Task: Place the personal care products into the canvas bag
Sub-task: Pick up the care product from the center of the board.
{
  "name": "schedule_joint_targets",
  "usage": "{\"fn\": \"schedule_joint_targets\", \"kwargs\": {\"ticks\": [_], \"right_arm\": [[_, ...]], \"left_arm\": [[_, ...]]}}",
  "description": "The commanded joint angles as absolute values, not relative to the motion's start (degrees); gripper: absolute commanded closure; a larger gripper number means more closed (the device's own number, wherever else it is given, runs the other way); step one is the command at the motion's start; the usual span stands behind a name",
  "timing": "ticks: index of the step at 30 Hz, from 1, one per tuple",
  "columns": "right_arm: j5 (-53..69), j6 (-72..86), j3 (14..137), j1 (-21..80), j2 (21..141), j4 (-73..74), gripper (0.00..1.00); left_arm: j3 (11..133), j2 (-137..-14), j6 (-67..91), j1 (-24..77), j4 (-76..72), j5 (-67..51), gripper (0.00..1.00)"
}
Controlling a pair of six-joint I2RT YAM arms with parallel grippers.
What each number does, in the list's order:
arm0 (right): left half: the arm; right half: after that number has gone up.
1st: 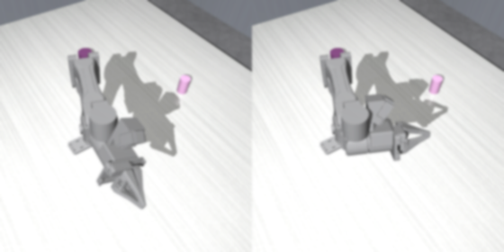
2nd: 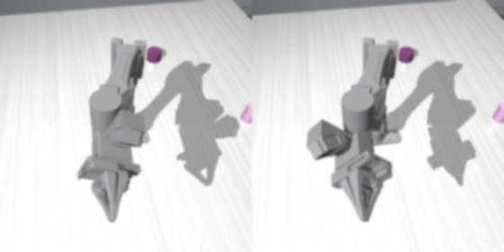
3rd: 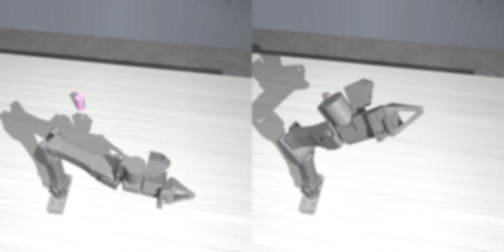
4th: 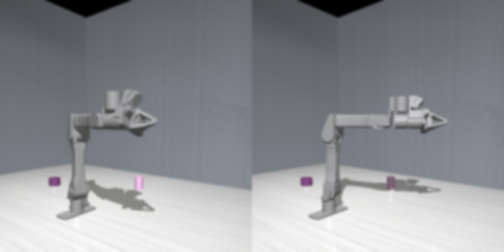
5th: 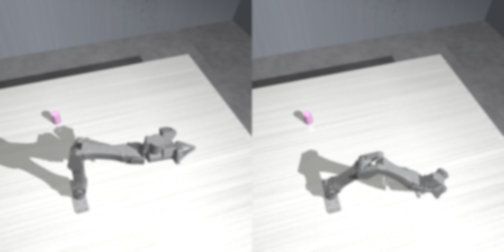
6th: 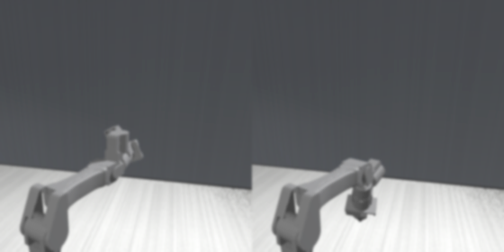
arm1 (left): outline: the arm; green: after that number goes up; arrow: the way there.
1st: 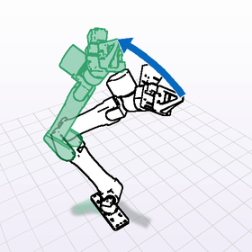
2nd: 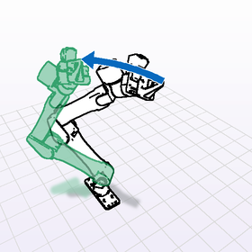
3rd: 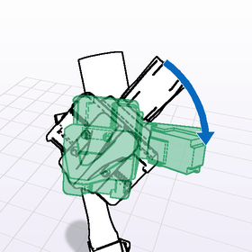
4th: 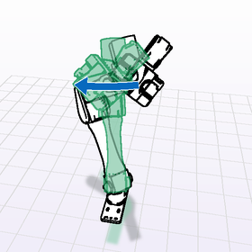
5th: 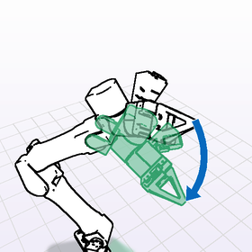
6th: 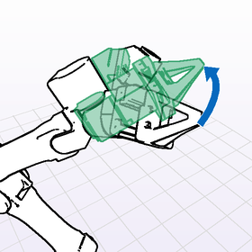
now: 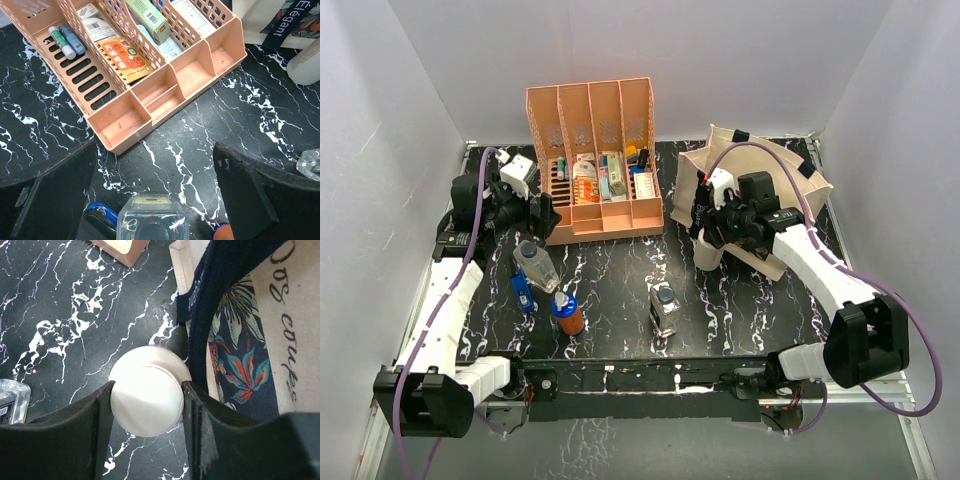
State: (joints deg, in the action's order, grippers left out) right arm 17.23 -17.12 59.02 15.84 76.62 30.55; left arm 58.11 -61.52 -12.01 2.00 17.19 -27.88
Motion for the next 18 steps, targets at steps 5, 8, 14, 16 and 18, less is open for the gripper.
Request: {"fn": "schedule_joint_targets", "kwargs": {"ticks": [5,8,14,16,18], "right_arm": [[18.1,-17.3,60.0,15.7,75.6,27.2,0.87],[22.8,-18.5,61.6,15.8,74.1,29.1,0.92],[32.2,-22.7,65.1,15.9,71.2,34.3,0.92],[33.8,-24.2,66.6,16.3,70.5,35.7,0.92],[35.1,-25.7,68.6,16.8,69.8,36.8,0.92]], "left_arm": [[58.4,-60.3,-12.7,2.1,17.6,-29.4,0.03],[58.3,-60.5,-12.9,2.1,17.6,-29.3,0.03],[58.4,-61.1,-12.7,2.1,17.4,-29.4,0.03],[58.5,-61.3,-12.6,2.1,17.4,-29.5,0.03],[58.6,-61.5,-12.5,2.1,17.3,-29.5,0.03]]}}
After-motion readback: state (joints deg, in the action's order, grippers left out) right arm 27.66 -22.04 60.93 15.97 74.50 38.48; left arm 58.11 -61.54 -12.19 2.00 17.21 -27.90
